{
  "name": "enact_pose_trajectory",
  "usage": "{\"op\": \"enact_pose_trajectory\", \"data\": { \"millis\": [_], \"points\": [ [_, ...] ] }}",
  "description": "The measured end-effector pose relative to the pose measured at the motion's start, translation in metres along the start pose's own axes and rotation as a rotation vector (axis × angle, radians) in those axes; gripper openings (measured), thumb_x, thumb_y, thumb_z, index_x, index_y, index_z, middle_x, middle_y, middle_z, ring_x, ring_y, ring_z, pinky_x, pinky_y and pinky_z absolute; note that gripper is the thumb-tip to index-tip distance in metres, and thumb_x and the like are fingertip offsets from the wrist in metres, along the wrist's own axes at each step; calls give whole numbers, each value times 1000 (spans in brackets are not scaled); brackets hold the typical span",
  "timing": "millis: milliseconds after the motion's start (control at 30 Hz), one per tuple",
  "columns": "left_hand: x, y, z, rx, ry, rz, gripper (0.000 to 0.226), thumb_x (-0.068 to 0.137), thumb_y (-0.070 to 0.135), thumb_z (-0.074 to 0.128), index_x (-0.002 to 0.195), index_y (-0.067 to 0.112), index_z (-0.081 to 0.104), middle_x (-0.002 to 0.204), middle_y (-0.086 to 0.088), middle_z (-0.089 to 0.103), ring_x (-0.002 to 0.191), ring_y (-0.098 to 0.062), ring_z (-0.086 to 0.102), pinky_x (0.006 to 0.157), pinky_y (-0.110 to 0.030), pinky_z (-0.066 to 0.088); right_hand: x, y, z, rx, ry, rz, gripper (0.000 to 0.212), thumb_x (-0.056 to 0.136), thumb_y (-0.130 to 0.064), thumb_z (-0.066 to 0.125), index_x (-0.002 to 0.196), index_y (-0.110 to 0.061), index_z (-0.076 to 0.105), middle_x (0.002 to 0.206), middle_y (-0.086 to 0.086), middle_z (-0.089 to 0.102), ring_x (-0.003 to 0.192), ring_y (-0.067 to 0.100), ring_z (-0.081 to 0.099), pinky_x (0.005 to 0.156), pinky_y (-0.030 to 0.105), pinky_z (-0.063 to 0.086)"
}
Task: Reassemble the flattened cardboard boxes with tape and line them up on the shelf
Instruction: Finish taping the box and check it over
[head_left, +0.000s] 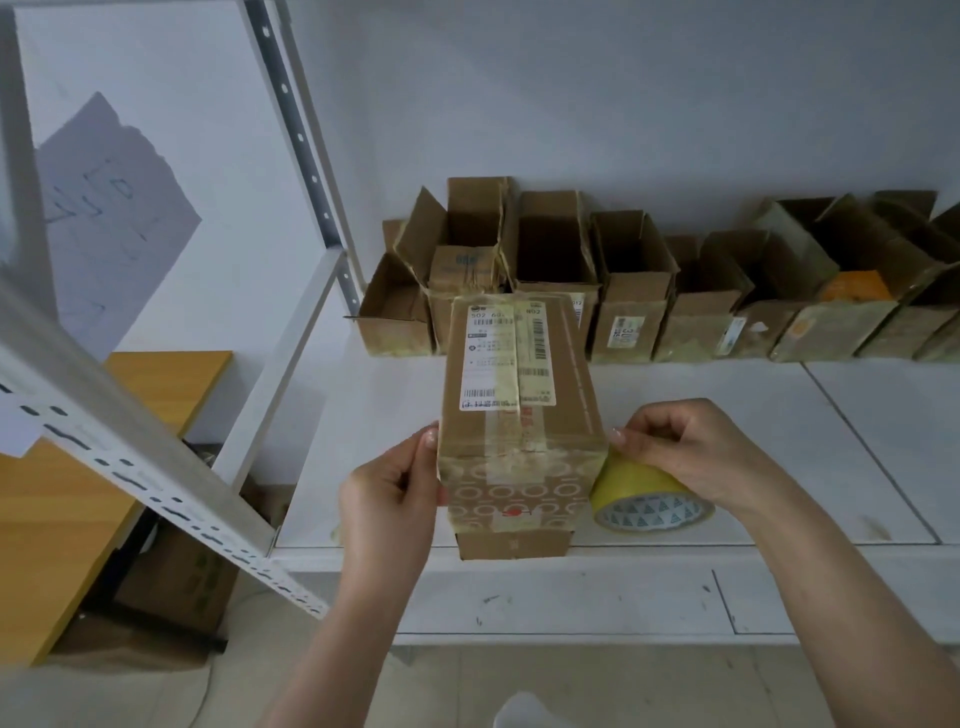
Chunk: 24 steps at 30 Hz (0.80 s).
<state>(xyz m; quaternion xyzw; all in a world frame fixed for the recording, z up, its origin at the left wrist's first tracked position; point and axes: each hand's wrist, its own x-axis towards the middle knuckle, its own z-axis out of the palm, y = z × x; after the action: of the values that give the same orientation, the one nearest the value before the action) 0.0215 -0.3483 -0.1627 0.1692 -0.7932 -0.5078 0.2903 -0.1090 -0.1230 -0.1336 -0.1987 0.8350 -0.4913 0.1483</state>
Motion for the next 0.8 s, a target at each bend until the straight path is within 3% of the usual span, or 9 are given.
{"op": "enact_pose_trajectory", "data": {
  "millis": [67,133,233,300,400,533,667,700,800],
  "points": [
    [0,-3,3,-89,-20,-108,27,99,36,46,120,47,60,63,10,67,55,2,59,55,-13,50,0,0,4,28,5,0,45,60,-58,67,66,-14,70,66,13,66,60,16,59,63,30,45],
    [0,-7,8,-129,-82,-277,41,88,60,40,123,49,59,57,8,60,51,2,54,55,-15,49,1,1,4,32,-6,13,43,62,-56,66,67,-13,69,64,11,64,60,14,58,62,29,44],
    [-6,-2,14,-225,-166,-549,59,74,77,32,62,38,73,42,9,43,42,-2,47,58,-30,55,-1,0,6,57,-20,33,40,64,-54,64,65,-13,67,54,-5,58,53,7,53,56,20,40],
    [-4,2,15,-234,-189,-601,65,86,71,31,43,35,64,38,9,42,39,-2,48,60,-29,58,-2,0,8,49,-7,18,37,67,-52,63,63,-15,64,50,-9,53,49,5,48,51,15,36],
    [12,2,11,-223,-165,-571,71,103,46,34,39,31,61,37,10,40,38,-1,44,58,-26,58,-5,-2,13,42,-7,1,42,64,-58,61,61,-17,62,50,-9,53,48,4,47,50,14,35],
    [25,-6,12,-250,-154,-559,63,98,12,33,41,24,57,39,6,36,38,-4,40,52,-23,55,-5,-3,17,50,16,33,45,62,-61,61,63,-17,64,56,-5,60,53,8,56,58,25,42],
    [32,-25,0,-142,-157,-451,35,99,31,46,76,28,72,46,10,48,46,-9,47,59,-30,56,-6,-4,15,53,7,44,45,61,-61,62,64,-16,67,57,-4,63,54,7,60,59,27,44],
    [35,-34,-6,23,-130,-373,26,98,40,50,95,31,73,52,10,56,51,-7,54,63,-33,56,-6,-3,14,54,2,47,46,61,-61,62,66,-16,67,58,-4,64,55,7,61,59,27,45],
    [40,-71,-20,720,-152,-248,48,94,56,50,127,24,62,103,4,68,98,-17,61,77,-36,53,-8,-2,12,71,-19,54,45,66,-60,63,68,-15,69,63,-1,67,59,13,65,62,29,48]
  ]
}}
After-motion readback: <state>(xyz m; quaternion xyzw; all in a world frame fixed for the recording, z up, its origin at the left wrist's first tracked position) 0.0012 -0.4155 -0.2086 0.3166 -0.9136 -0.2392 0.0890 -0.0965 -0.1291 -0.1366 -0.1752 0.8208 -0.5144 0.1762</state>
